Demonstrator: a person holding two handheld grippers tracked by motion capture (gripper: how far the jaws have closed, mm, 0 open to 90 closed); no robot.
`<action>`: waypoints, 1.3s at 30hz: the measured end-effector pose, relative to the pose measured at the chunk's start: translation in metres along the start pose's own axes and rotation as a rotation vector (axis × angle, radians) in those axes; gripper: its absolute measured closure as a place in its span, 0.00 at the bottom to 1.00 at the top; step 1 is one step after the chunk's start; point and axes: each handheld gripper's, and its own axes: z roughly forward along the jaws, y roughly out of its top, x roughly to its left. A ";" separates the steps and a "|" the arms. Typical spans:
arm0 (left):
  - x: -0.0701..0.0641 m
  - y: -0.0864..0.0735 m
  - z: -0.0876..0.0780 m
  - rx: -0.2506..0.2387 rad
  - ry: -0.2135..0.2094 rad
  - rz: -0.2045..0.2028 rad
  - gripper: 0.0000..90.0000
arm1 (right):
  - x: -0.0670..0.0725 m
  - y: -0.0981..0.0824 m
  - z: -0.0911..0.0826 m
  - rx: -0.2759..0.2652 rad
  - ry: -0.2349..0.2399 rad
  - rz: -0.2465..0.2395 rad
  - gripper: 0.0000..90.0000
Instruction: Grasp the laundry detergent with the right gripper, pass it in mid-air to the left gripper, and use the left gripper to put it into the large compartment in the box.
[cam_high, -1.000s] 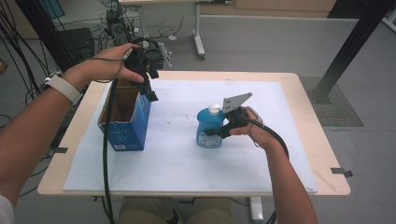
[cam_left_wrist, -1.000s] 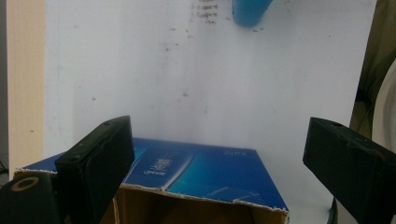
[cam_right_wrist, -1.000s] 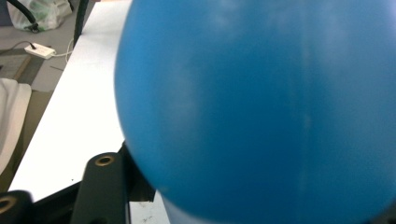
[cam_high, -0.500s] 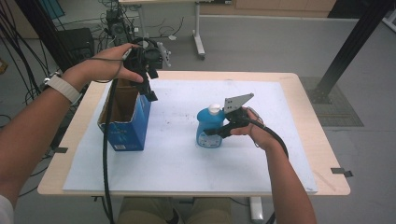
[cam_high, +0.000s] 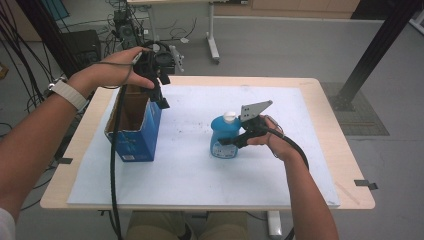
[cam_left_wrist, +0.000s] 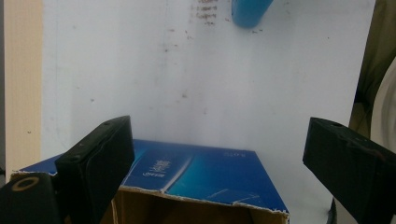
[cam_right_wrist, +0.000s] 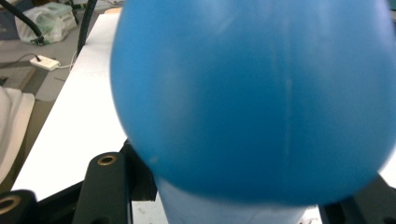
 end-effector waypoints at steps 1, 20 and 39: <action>0.000 0.000 0.000 0.000 0.000 0.000 0.10 | 0.000 0.000 0.000 0.000 0.000 0.001 0.46; -0.001 0.000 -0.001 -0.005 0.004 -0.003 0.11 | 0.000 0.001 0.000 0.011 -0.001 0.002 0.47; -0.001 -0.002 -0.002 -0.010 0.005 -0.009 0.11 | -0.001 0.002 0.000 0.024 0.003 0.001 0.47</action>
